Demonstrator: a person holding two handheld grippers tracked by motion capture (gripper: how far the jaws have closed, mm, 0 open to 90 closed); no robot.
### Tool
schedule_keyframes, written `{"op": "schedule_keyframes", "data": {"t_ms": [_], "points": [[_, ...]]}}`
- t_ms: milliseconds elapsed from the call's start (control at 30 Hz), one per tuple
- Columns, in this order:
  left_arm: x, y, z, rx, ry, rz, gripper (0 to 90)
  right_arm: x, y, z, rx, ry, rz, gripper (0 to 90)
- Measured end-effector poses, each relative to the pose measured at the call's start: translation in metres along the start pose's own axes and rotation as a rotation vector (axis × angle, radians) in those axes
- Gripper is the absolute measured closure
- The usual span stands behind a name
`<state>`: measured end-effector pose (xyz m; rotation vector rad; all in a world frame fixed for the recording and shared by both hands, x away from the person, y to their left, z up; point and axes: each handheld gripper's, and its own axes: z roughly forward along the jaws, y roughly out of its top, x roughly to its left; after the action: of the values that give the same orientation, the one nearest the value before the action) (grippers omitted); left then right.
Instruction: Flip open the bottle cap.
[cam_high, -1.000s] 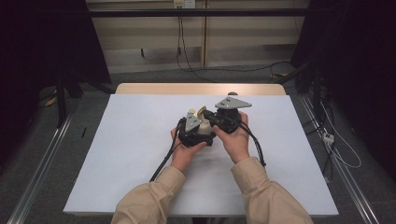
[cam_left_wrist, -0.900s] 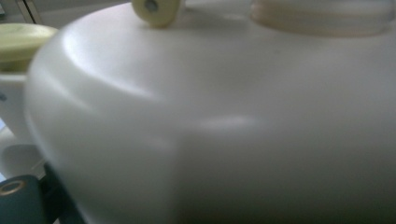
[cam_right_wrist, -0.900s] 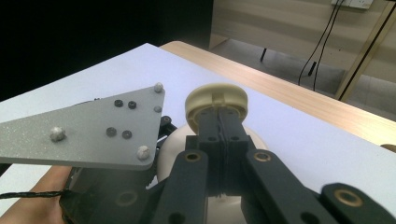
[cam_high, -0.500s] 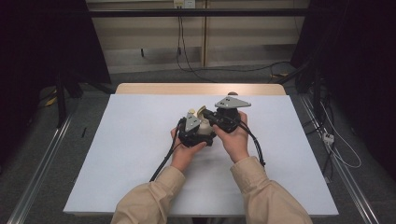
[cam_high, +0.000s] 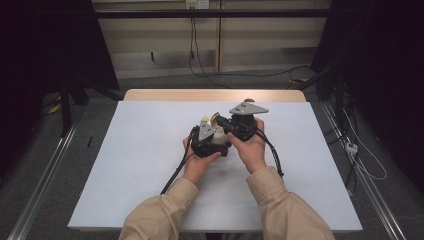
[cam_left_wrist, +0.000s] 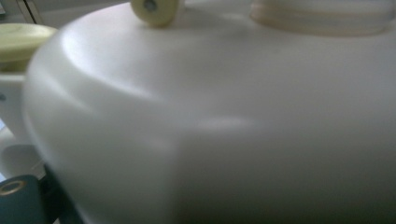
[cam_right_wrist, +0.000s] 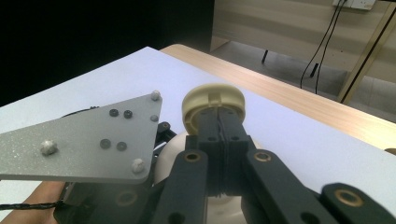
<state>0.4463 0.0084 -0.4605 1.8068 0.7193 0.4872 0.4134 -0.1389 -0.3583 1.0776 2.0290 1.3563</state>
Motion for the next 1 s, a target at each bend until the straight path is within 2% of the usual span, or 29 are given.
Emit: {"op": "schedule_keyframes", "data": {"t_ms": [1000], "points": [[0.0001, 0.0002, -0.0001, 0.006, 0.001, 0.007, 5.2, -0.0001, 0.0006, 0.0065, 0.006, 0.008, 0.004, 89.5]]}}
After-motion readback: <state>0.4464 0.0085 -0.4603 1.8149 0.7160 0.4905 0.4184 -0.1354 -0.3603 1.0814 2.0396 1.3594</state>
